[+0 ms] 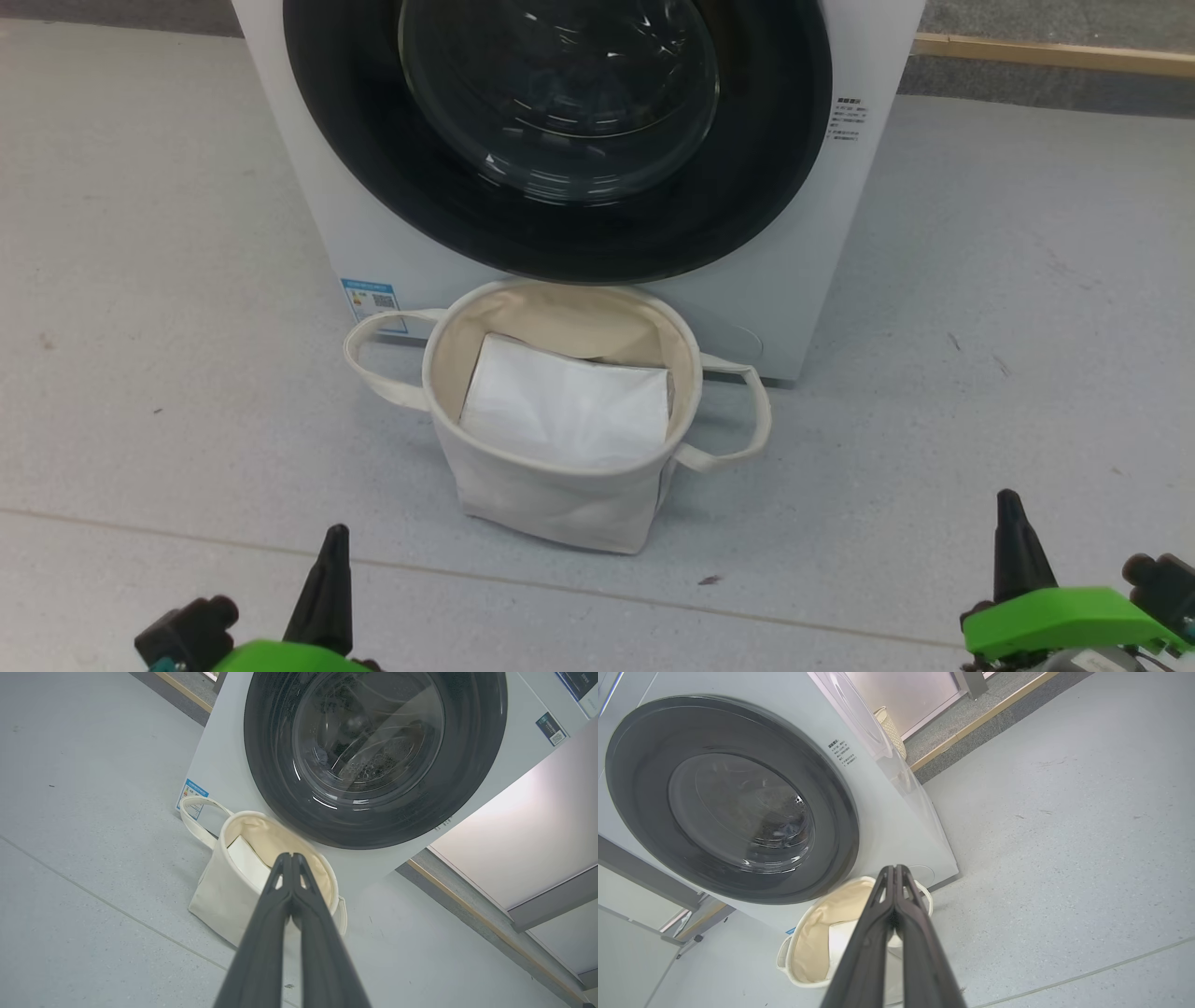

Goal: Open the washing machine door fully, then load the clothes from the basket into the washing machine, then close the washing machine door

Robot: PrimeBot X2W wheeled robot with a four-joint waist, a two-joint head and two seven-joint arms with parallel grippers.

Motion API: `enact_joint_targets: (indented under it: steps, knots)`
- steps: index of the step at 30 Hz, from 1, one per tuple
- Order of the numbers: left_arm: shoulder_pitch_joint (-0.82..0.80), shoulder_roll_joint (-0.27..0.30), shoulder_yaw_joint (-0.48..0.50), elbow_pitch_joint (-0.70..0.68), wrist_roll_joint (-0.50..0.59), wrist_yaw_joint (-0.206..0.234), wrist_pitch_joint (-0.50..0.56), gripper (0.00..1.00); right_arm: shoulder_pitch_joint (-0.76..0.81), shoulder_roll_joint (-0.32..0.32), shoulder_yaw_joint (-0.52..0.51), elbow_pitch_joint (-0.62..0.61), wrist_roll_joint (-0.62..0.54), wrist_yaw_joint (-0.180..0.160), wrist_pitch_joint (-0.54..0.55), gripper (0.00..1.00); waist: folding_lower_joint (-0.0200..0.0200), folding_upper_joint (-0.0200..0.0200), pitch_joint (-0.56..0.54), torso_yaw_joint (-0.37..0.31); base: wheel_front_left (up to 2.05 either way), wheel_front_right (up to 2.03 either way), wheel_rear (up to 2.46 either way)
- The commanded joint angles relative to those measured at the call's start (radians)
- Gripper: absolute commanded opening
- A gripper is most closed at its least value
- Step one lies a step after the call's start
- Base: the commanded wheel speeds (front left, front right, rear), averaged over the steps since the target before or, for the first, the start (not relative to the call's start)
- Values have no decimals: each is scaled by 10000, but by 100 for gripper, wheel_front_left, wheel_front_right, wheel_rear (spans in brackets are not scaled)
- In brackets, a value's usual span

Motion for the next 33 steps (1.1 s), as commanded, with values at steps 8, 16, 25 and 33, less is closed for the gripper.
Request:
enact_joint_targets:
  steps: [8, 16, 25, 33]
  knots:
    - [-480, 27, 343, -424, -1091, -29, 248, 0, -551, -55, -12, -297, 1054, -1, 315, 0, -1, 0, 1, -80, 0, 0, 0]
    - [-490, 27, 474, -478, -2022, -34, 483, 0, -590, -59, -54, -290, 1947, -2, 556, 0, -1, 0, 2, -158, 0, 0, 0]
    - [-501, 26, 606, -532, -2953, -38, 719, 0, -628, -63, -96, -283, 2841, -2, 797, 0, -1, 0, 3, -236, 0, 0, 0]
    - [-511, 25, 739, -586, -3883, -43, 956, 0, -667, -68, -138, -276, 3734, -2, 1039, 0, -1, 0, 4, -314, 0, 0, 0]
